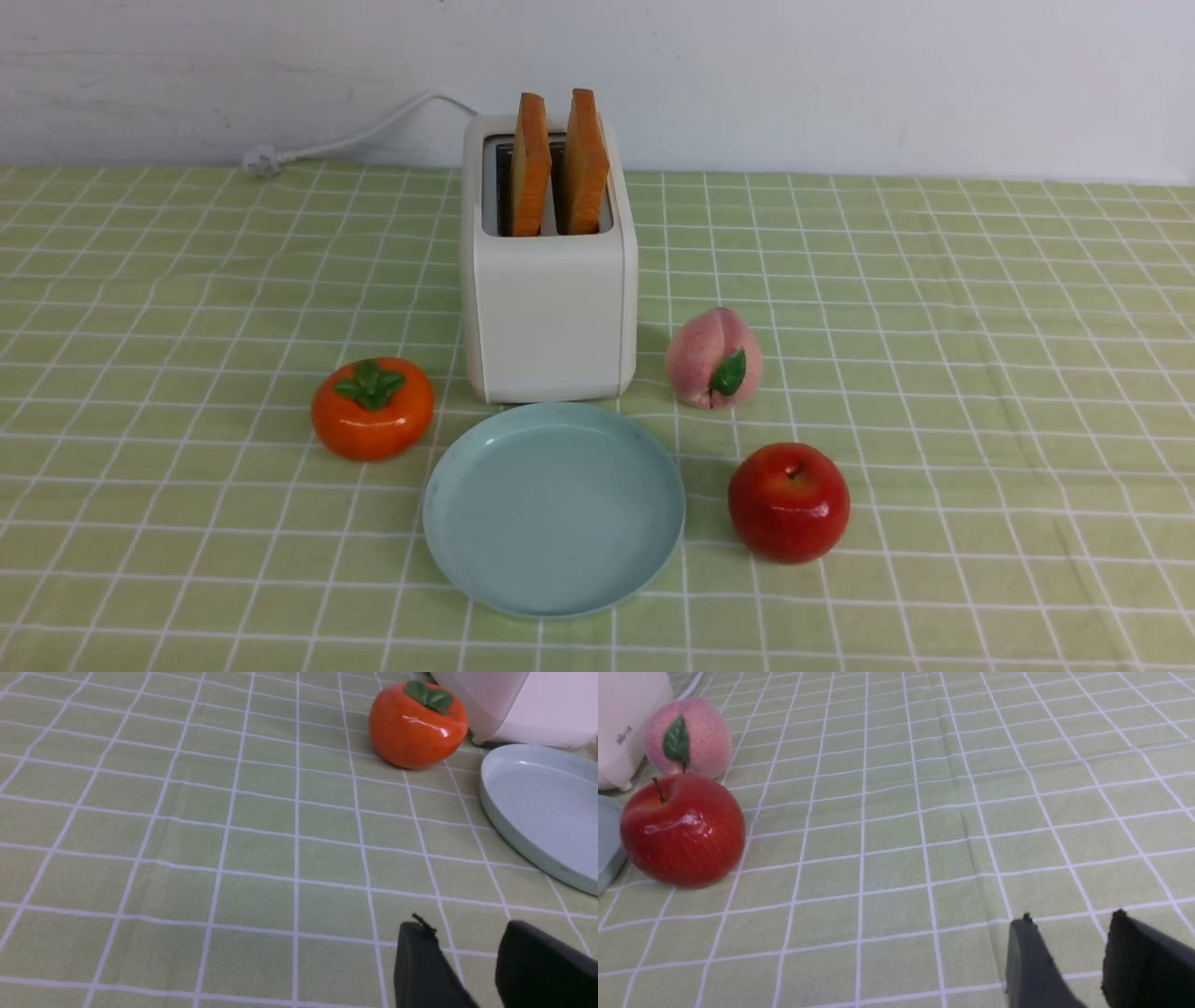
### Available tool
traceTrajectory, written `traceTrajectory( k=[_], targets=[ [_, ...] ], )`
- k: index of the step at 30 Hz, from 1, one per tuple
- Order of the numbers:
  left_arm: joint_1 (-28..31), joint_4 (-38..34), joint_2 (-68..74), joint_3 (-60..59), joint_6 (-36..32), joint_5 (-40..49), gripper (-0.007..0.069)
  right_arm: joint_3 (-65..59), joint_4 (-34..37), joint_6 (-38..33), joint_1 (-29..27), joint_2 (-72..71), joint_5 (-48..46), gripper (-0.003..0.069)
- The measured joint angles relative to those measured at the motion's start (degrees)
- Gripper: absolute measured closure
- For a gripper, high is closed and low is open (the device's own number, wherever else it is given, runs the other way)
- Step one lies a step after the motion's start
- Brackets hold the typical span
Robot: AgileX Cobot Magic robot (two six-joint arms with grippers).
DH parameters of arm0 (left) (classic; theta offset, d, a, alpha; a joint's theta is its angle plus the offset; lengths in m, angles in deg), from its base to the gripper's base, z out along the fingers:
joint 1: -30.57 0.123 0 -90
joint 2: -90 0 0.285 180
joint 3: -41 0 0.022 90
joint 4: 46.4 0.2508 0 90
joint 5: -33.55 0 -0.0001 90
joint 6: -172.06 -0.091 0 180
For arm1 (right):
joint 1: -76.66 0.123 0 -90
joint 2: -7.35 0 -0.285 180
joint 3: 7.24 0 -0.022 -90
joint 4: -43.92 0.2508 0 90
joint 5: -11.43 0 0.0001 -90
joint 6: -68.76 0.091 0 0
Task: Take toasted bread from bread machine on green coffee tablecloth place on plate.
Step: 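Reach for a toast slice standing in the toaster with the left gripper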
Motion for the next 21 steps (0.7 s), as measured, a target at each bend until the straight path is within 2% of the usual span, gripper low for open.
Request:
traceTrajectory(
  k=[11,13,19,21],
  targets=[
    [0.0,-3.07,0.0,0.0,0.0,-2.12,0.0386,0.0,0.0,0.0,0.0,0.0,0.0,0.0417],
    [0.0,-5.35,0.0,0.0,0.0,-3.04,0.0386,0.0,0.0,0.0,0.0,0.0,0.0,0.0417],
    [0.0,-20.01,0.0,0.0,0.0,-10.13,0.0386,0.0,0.0,0.0,0.0,0.0,-0.05,0.0417],
    [0.0,-22.73,0.0,0.0,0.0,-11.71,0.0386,0.0,0.0,0.0,0.0,0.0,-0.05,0.0417]
  ],
)
